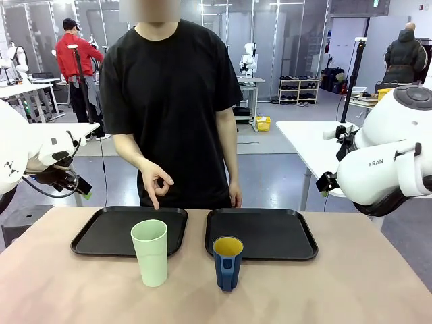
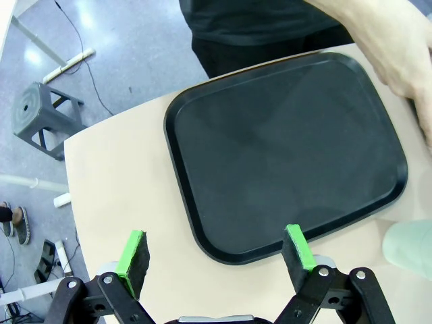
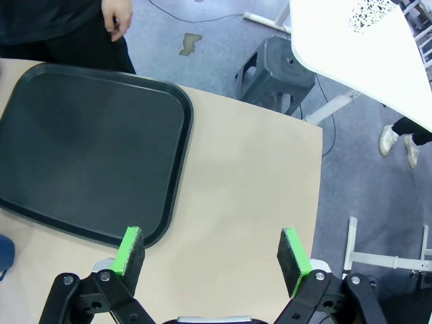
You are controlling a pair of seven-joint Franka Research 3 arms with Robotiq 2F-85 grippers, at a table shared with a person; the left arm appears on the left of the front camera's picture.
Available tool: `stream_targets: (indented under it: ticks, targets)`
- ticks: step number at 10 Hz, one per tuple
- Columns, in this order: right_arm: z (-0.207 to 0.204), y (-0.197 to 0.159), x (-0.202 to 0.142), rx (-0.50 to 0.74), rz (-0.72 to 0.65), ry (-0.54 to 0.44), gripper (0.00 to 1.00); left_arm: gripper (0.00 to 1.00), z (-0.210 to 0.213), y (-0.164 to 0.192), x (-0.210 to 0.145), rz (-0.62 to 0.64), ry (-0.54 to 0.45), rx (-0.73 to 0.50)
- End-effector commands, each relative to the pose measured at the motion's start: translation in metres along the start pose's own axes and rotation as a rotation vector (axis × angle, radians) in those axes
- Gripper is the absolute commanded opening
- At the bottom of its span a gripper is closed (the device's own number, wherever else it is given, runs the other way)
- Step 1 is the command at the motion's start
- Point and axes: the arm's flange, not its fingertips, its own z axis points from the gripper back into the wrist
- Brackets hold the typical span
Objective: Sort and store the cups by type.
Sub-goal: Pick up the Reusable plastic cup.
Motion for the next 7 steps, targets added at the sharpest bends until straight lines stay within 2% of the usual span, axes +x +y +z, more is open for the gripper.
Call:
stream_targets:
  ticks: [1,6,7]
  targets:
    - [-0.0012,-0.0003,0.0010,-0.005,0.008,0.000,1.00,1.00,-0.0005,0.0024,-0.0007,0.007,-0.001,-0.005]
    - [-0.0012,-0.0003,0.0010,-0.005,0.008,0.000,1.00,1.00,0.0000,0.0000,0.0000,0.000,0.000,0.000]
    - [-0.0012,-0.0003,0.0010,-0.005,0.008,0.000,1.00,1.00,0.0013,0.0005,-0.0001,-0.152,0.020,-0.060]
